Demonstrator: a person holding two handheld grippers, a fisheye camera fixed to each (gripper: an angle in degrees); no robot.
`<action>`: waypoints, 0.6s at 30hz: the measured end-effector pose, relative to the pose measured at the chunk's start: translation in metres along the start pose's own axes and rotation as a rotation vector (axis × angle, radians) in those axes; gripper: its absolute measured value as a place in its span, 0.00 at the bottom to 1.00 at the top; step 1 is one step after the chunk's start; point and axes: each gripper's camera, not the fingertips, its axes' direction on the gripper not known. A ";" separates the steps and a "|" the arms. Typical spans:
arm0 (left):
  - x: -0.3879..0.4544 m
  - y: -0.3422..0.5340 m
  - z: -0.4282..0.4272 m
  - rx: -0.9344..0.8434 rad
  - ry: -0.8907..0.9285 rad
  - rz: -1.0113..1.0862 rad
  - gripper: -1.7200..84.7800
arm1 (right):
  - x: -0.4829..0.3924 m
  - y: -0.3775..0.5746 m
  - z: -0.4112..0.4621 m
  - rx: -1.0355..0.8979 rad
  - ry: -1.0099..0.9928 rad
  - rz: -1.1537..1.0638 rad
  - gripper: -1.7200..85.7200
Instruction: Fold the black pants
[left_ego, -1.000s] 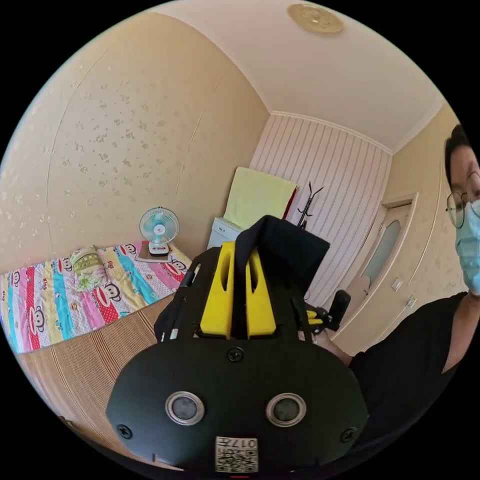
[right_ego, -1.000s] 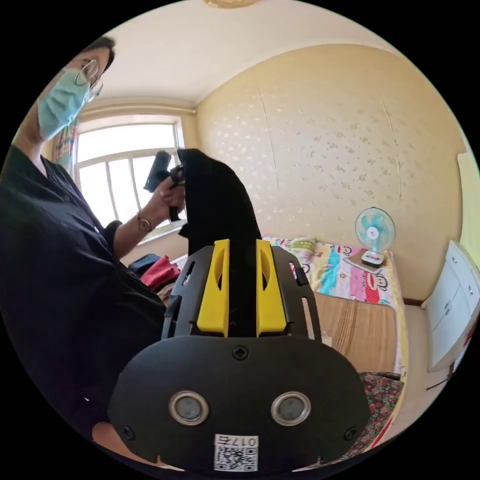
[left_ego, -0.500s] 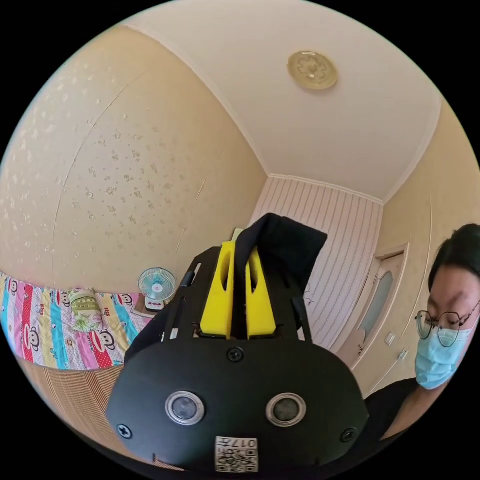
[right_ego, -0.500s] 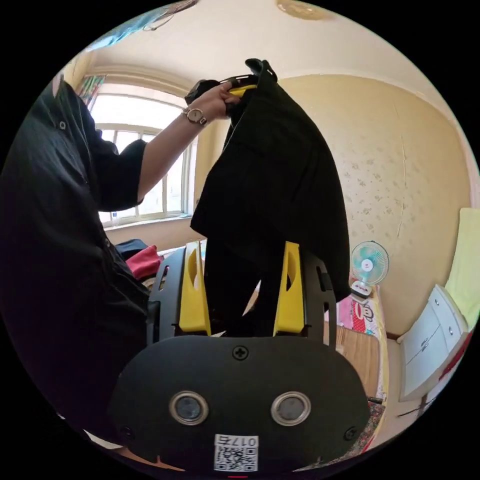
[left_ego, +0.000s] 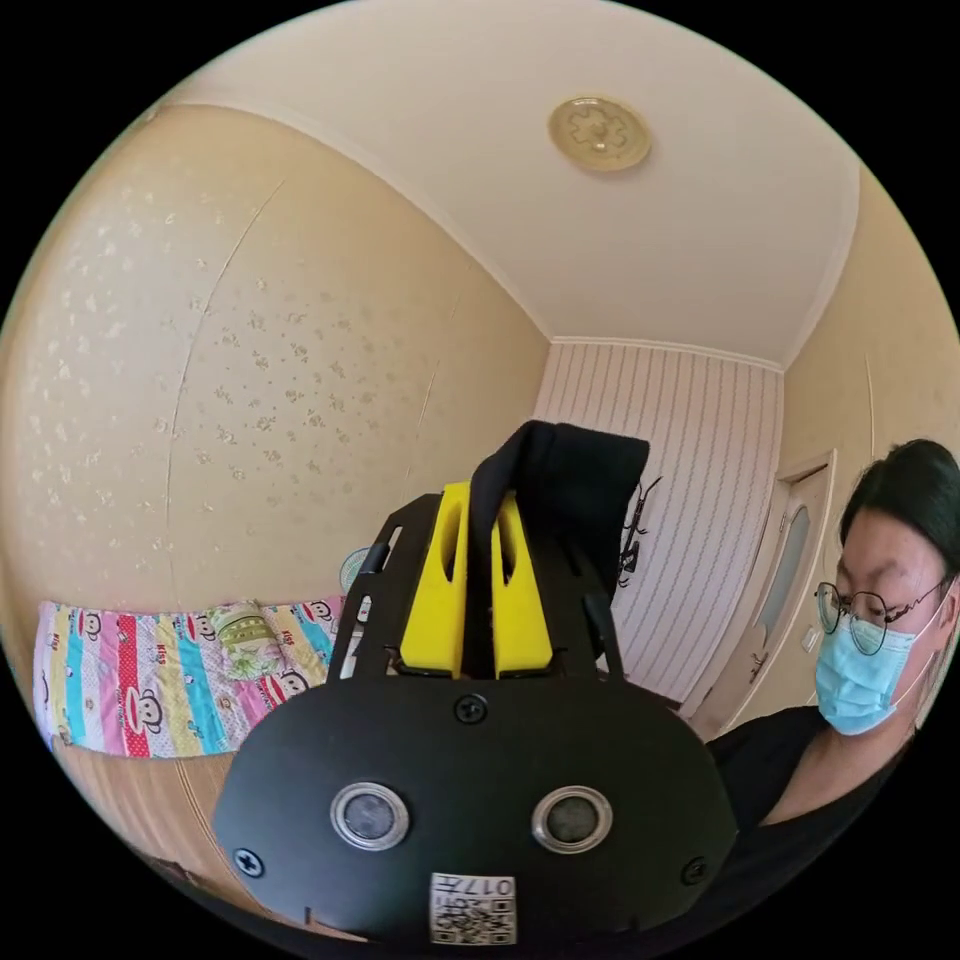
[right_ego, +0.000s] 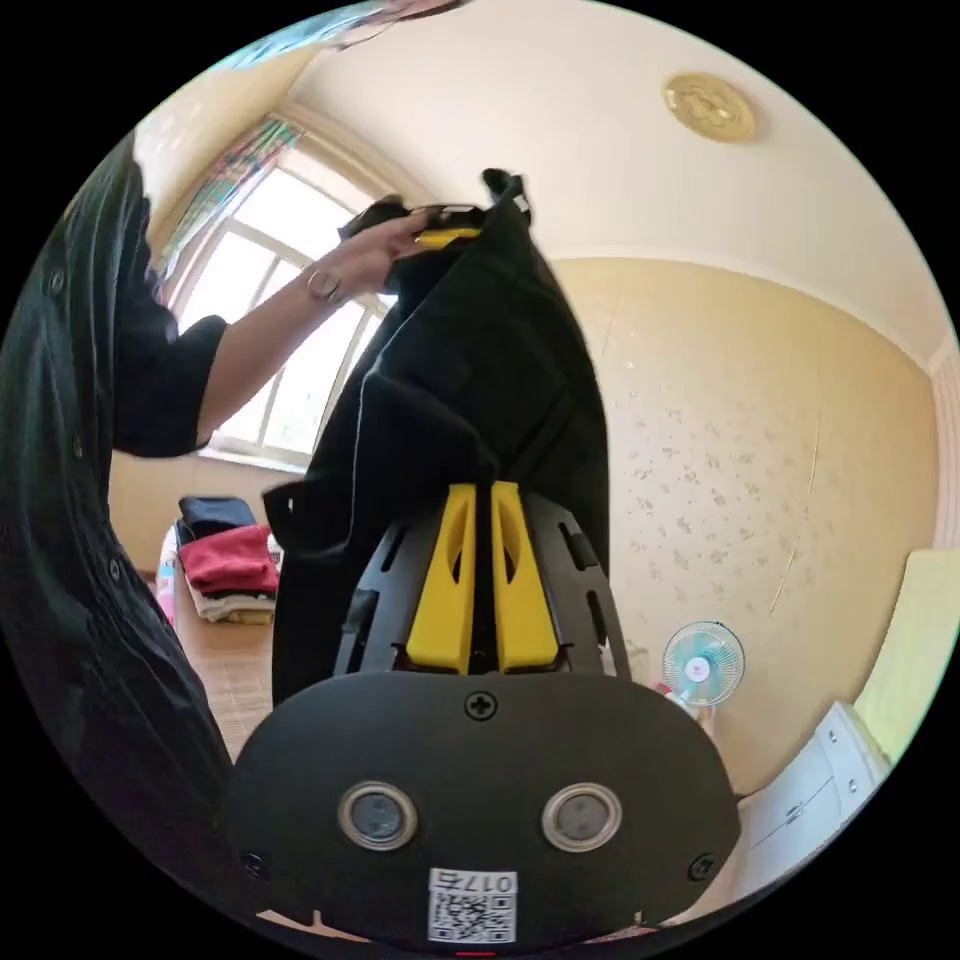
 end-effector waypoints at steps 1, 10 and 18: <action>-0.004 -0.005 -0.015 -0.010 -0.008 0.041 0.06 | 0.020 -0.009 -0.005 0.037 0.006 0.069 0.06; -0.042 0.008 -0.129 0.017 0.085 0.148 0.06 | 0.128 -0.066 -0.054 0.411 -0.062 0.326 0.05; -0.058 0.013 -0.146 0.052 -0.152 0.097 0.06 | 0.103 -0.109 0.002 0.391 0.166 0.294 0.05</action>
